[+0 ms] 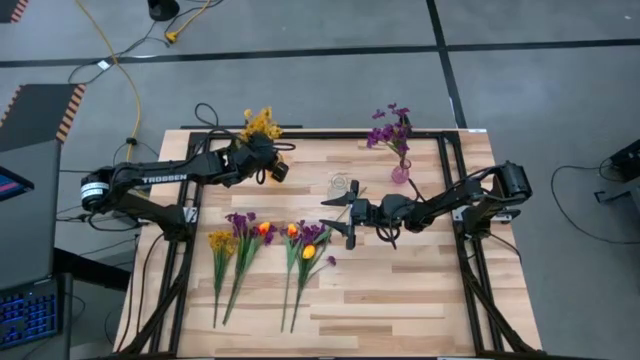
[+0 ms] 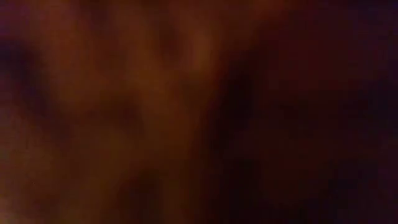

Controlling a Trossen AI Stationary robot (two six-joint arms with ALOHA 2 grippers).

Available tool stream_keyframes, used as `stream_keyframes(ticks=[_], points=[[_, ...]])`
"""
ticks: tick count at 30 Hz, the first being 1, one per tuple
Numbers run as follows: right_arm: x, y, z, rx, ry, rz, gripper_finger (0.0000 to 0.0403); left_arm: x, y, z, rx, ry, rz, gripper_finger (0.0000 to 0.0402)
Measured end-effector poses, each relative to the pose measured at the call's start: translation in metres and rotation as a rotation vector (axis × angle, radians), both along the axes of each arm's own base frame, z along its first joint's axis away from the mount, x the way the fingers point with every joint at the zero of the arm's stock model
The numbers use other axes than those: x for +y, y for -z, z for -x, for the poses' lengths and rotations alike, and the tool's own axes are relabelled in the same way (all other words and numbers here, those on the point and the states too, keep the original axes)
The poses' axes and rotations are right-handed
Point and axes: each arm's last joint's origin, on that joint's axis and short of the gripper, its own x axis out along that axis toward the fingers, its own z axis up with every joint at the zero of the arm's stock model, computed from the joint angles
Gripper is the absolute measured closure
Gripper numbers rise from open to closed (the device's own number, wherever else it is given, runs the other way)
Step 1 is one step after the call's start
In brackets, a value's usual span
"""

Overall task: Sort flowers into vase by color
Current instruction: Put the yellow flowers into the yellow vase

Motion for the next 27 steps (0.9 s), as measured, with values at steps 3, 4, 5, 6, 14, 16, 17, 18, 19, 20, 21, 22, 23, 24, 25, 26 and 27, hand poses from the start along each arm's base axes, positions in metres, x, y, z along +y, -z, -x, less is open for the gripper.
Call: stream_keyframes(ticks=[3, 4, 5, 6, 14, 16, 17, 18, 19, 20, 21, 22, 23, 24, 25, 26, 27], points=[[0.0000, 0.0000, 0.0000, 0.000, 0.000, 0.000, 0.0148, -0.0003, -0.0002, -0.0006, -0.007, 0.014, 0.011, 0.0268], [0.0000, 0.0000, 0.0000, 0.000, 0.000, 0.000, 0.0148, -0.0003, -0.0004, -0.0007, -0.010, 0.016, 0.013, 0.0264], [0.0000, 0.0000, 0.0000, 0.000, 0.000, 0.000, 0.0148, -0.0004, -0.0005, -0.0009, -0.013, 0.021, 0.016, 0.0262], [0.0000, 0.0000, 0.0000, 0.000, 0.000, 0.000, 0.0148, -0.0005, -0.0006, -0.0011, -0.015, 0.026, 0.020, 0.0260], [0.0000, 0.0000, 0.0000, 0.000, 0.000, 0.001, 0.0148, -0.0014, 0.0010, 0.0005, 0.011, 0.033, 0.035, 0.0258], [0.0000, 0.0000, 0.0000, 0.000, 0.000, 0.001, 0.0148, -0.0015, 0.0014, 0.0009, 0.017, 0.033, 0.038, 0.0258], [0.0000, 0.0000, 0.0000, 0.000, 0.000, 0.001, 0.0148, -0.0016, 0.0016, 0.0011, 0.020, 0.033, 0.039, 0.0258], [0.0000, 0.0000, 0.0000, 0.000, 0.000, 0.001, 0.0148, -0.0017, 0.0016, 0.0013, 0.021, 0.033, 0.039, 0.0258], [0.0000, 0.0001, 0.0000, 0.000, 0.000, 0.001, 0.0148, -0.0017, 0.0016, 0.0013, 0.022, 0.033, 0.040, 0.0258], [0.0000, 0.0000, 0.0000, 0.000, 0.000, 0.001, 0.0148, -0.0017, 0.0016, 0.0014, 0.023, 0.033, 0.040, 0.0258], [0.0000, 0.0000, 0.0000, 0.000, 0.000, 0.001, 0.0148, -0.0017, 0.0017, 0.0014, 0.023, 0.034, 0.041, 0.0258], [0.0000, 0.0001, 0.0000, 0.000, 0.000, 0.001, 0.0148, -0.0018, 0.0017, 0.0013, 0.022, 0.037, 0.044, 0.0258], [0.0000, 0.0001, 0.0000, 0.000, 0.000, 0.001, 0.0148, -0.0020, 0.0017, 0.0012, 0.020, 0.043, 0.048, 0.0258], [0.0000, 0.0001, 0.0000, 0.000, 0.000, 0.001, 0.0148, -0.0022, 0.0016, 0.0012, 0.021, 0.049, 0.052, 0.0258], [0.0000, 0.0000, 0.0000, 0.000, 0.000, 0.001, 0.0148, -0.0024, 0.0019, 0.0014, 0.028, 0.056, 0.054, 0.0258], [0.0000, 0.0000, 0.0000, 0.000, 0.000, 0.001, 0.0148, -0.0027, 0.0017, 0.0019, 0.037, 0.064, 0.055, 0.0258], [0.0000, 0.0000, 0.0000, 0.000, 0.000, 0.001, 0.0148, -0.0033, 0.0016, 0.0030, 0.043, 0.071, 0.062, 0.0258]])
